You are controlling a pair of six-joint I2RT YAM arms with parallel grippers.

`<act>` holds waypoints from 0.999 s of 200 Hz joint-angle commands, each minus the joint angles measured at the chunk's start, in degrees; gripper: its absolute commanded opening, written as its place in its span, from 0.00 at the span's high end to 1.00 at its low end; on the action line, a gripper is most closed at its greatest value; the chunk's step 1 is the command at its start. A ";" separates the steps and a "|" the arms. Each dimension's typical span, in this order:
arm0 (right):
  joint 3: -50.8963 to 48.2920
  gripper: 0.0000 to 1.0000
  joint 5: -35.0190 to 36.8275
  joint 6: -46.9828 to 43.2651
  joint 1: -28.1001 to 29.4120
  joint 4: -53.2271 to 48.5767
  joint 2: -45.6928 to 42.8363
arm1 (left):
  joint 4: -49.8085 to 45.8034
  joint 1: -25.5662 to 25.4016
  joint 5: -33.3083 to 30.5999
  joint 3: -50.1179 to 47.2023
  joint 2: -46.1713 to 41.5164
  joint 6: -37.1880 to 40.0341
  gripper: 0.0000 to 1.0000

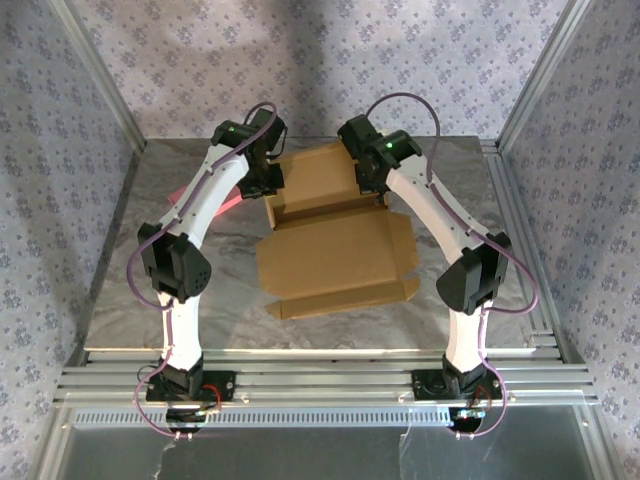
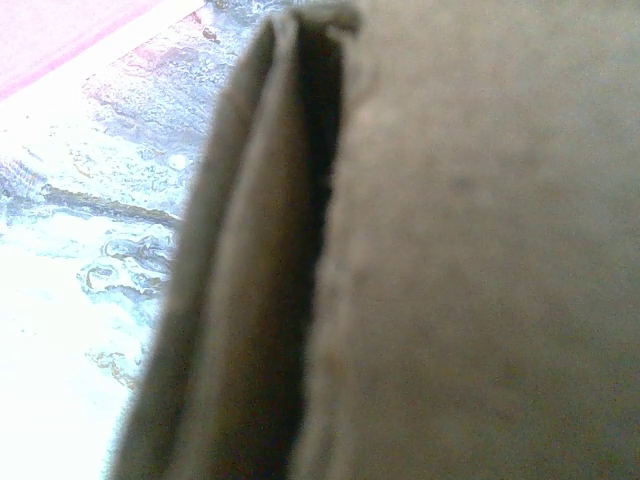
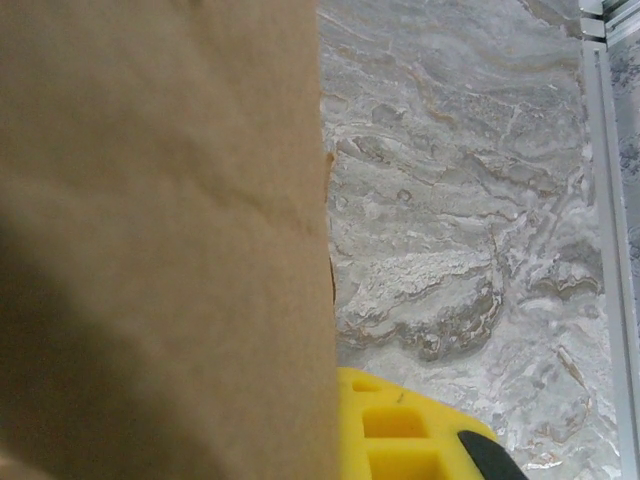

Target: Fold the paper box

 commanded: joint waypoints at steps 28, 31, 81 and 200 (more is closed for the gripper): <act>-3.05 1.00 -4.28 0.51 -1.65 -4.99 0.89 | 1.45 0.97 -0.59 -0.87 0.79 0.45 0.90; -3.28 1.00 -4.71 0.68 -1.95 -5.06 1.09 | 1.45 1.08 -0.35 -0.95 0.96 0.51 0.87; -8.53 1.00 -11.04 2.64 -4.73 -4.80 3.91 | 2.14 0.71 7.99 0.54 3.59 1.24 0.47; -39.02 1.00 -42.66 37.84 -22.41 15.81 -4.97 | 4.34 -2.50 1.13 -7.20 -16.38 -16.77 0.39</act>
